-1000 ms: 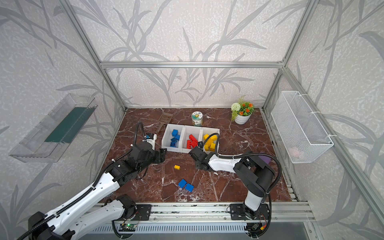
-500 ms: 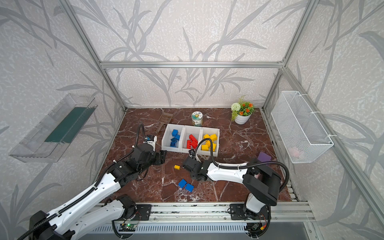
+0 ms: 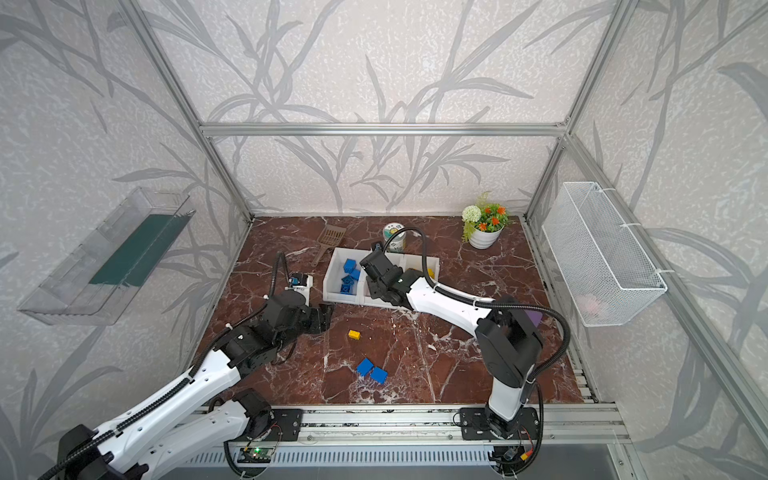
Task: Sort the legos into containers by color
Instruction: 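Carry the red brick with the right gripper into the red-brick compartment, then withdraw the right gripper while the left gripper grasps the small yellow brick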
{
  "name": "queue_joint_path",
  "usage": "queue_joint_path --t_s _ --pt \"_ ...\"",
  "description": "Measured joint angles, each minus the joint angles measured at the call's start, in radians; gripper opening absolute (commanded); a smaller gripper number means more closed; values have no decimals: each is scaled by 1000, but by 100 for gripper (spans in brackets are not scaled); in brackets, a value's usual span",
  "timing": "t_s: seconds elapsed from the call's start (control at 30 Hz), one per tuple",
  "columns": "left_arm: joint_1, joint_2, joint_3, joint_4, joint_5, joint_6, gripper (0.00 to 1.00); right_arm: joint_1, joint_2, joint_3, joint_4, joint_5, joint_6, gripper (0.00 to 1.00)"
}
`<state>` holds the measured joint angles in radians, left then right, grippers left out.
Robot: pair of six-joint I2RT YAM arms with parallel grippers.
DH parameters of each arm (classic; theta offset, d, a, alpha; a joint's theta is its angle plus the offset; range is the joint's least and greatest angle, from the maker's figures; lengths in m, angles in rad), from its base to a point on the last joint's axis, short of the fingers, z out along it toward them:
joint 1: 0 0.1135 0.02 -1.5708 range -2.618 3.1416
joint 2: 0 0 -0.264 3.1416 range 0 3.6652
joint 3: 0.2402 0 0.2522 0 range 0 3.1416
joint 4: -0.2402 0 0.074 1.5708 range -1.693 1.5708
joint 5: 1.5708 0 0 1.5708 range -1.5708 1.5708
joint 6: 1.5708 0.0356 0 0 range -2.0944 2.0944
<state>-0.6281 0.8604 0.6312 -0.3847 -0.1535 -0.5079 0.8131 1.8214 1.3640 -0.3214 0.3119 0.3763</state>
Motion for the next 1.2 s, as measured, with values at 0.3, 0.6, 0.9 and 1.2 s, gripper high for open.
queue_joint_path --t_s 0.3,0.6,0.9,1.2 --pt "0 -29 -6 -5 6 -4 71 -46 122 114 -80 -82 -12 70" --pt "0 -28 -23 -4 31 -9 71 -45 70 95 -109 -94 -11 71" --pt "-6 7 -36 -11 57 -10 71 -44 -187 -95 -116 -83 29 71" --pt "-53 166 -66 29 112 -15 71 -44 -518 -419 -187 -8 142 71"
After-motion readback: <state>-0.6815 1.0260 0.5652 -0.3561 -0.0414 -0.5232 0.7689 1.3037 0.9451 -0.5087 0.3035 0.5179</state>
